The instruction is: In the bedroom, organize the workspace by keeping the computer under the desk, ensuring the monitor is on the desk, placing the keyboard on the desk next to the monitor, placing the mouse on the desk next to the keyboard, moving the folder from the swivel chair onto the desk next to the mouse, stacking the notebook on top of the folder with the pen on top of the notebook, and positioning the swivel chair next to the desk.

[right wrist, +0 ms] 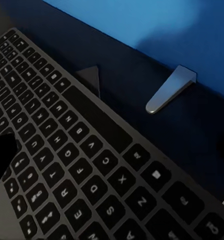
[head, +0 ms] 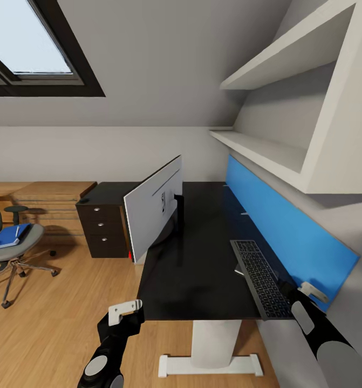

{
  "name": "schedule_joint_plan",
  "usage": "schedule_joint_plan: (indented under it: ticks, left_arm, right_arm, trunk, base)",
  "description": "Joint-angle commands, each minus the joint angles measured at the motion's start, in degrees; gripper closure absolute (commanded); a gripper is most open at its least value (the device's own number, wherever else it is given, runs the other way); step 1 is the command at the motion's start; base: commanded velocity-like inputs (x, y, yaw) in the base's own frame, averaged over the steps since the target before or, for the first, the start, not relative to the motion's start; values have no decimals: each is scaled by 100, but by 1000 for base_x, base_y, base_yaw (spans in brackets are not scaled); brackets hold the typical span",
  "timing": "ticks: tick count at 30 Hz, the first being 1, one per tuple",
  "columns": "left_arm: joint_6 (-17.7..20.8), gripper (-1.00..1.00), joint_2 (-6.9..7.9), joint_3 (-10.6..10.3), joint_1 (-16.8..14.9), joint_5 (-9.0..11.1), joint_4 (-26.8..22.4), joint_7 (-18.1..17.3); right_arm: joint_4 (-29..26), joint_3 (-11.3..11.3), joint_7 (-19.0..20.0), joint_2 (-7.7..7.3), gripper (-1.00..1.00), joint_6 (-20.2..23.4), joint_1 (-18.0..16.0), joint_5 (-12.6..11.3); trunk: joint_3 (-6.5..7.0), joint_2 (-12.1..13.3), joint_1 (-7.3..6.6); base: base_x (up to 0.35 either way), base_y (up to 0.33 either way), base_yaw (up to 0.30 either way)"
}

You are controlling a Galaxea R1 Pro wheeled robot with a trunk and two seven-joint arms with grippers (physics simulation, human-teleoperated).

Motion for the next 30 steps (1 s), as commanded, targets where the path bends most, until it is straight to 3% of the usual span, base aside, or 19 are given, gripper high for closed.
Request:
schedule_joint_plan:
  ticks: [1,8,30]
  left_arm:
    - [15,-100,0,-7,-3,48,-9,44]
    - [15,-100,-3,-6,-4,48,-9,44]
    - [15,-100,-11,-6,-3,48,-1,44]
  right_arm:
    - [-12,-6,-20,-3,-100,39,-2,-83]
    - [-12,-35,-14,-15,-100,147,-2,-261]
    - [-4,-31,-20,-12,-100,171,-1,-291]
  trunk:
    - [-25,-47,23]
    - [-151,-328,177]
    - [-546,-1210,660]
  base:
    - [0,0,0]
    - [0,0,0]
    - [0,0,0]
